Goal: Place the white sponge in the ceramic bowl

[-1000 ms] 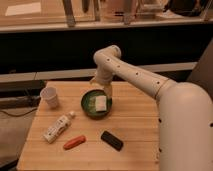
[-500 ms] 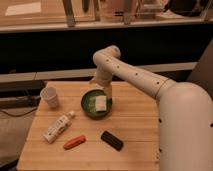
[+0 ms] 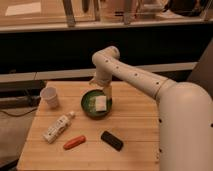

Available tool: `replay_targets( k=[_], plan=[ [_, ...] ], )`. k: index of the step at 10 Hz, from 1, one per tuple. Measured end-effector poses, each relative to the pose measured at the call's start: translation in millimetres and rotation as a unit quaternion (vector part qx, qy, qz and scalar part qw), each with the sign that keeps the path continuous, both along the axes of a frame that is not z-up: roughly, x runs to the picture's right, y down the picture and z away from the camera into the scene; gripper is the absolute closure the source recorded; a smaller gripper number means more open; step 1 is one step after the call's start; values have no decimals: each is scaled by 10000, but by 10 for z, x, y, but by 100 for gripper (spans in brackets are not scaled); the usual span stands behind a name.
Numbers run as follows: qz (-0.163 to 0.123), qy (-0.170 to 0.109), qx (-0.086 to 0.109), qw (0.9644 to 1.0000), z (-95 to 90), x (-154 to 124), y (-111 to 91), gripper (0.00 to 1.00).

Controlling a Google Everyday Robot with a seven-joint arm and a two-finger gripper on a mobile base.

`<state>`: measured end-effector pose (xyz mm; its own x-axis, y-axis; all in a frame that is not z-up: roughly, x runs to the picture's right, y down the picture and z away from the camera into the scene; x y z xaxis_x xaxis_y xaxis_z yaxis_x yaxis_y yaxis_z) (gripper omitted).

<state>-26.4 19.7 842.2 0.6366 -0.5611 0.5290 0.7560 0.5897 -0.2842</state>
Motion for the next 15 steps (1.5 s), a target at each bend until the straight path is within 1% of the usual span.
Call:
replay_targets(
  k=[15],
  plan=[
    [-93, 65, 128, 9999, -11, -72, 31, 20]
  ],
)
